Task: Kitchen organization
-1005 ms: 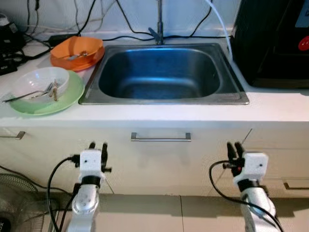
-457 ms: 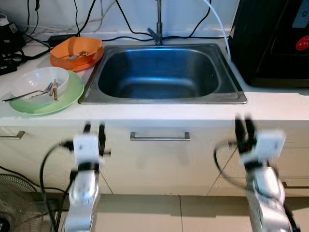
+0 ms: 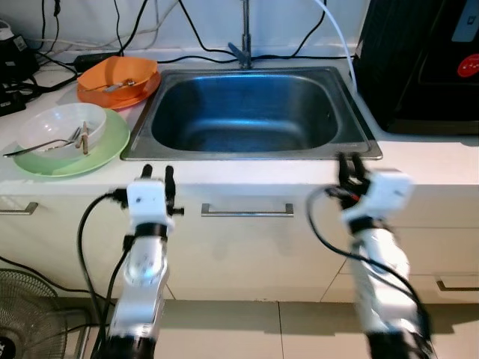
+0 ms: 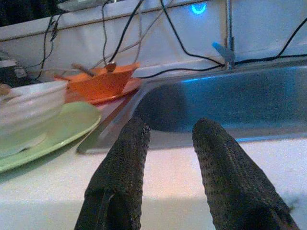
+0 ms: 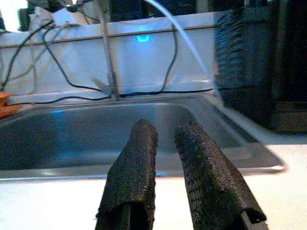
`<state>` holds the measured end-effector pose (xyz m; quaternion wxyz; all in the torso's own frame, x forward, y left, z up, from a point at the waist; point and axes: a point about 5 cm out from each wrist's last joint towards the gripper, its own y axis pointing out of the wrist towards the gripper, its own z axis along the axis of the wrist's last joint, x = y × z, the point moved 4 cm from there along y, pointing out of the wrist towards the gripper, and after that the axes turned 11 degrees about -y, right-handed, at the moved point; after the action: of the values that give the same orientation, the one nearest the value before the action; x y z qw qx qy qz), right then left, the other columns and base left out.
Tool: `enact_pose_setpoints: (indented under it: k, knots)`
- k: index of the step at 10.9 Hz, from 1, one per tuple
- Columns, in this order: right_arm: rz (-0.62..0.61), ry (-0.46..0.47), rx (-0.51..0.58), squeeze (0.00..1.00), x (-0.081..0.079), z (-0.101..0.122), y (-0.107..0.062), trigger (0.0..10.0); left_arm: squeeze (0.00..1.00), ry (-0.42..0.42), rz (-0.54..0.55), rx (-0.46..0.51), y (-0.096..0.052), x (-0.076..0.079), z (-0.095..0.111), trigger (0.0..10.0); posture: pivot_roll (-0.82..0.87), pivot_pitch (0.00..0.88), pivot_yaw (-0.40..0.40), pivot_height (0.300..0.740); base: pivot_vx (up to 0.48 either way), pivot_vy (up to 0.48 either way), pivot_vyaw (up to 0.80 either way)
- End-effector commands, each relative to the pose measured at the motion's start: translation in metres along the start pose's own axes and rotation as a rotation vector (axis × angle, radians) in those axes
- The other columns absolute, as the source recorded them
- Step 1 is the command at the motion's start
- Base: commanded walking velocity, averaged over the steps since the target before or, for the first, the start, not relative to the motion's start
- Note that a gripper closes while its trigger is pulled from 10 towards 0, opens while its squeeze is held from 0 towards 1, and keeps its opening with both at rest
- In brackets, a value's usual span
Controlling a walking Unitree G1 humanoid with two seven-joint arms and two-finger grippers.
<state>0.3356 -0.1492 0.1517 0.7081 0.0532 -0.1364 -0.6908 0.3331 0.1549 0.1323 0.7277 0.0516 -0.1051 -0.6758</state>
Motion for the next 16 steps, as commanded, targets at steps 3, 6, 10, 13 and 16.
enact_pose_setpoints:
  k: [3, 6, 10, 13, 16]
  knots:
    - [0.033, 0.009, -0.032, 0.00, -0.012, -0.009, 0.007, 10.0, 0.00, 0.033, -0.074, 0.012, 0.009, 0.010, 0.000, 10.0, 0.04, 0.000, 0.075, 0.740, 0.000, 0.000, 0.00]
    - [0.023, 0.012, -0.019, 0.00, -0.011, -0.008, 0.012, 10.0, 0.00, -0.010, -0.116, -0.005, 0.012, 0.024, 0.000, 10.0, 0.03, 0.000, 0.088, 0.740, 0.000, 0.000, 0.00]
    - [0.033, 0.021, -0.022, 0.00, -0.015, -0.011, 0.011, 10.0, 0.00, -0.011, -0.121, -0.028, 0.012, 0.025, -0.005, 10.0, 0.03, 0.000, 0.094, 0.740, 0.000, 0.411, 0.00]
    - [0.039, 0.025, -0.024, 0.00, -0.017, -0.012, 0.010, 10.0, 0.00, -0.017, -0.127, -0.037, 0.011, 0.026, -0.006, 10.0, 0.03, 0.000, 0.093, 0.740, 0.000, 0.432, 0.00]
    - [0.040, 0.030, -0.027, 0.00, -0.018, -0.013, 0.009, 10.0, 0.00, -0.013, -0.129, -0.044, 0.011, 0.026, -0.008, 10.0, 0.03, 0.000, 0.095, 0.740, 0.000, 0.292, 0.00]
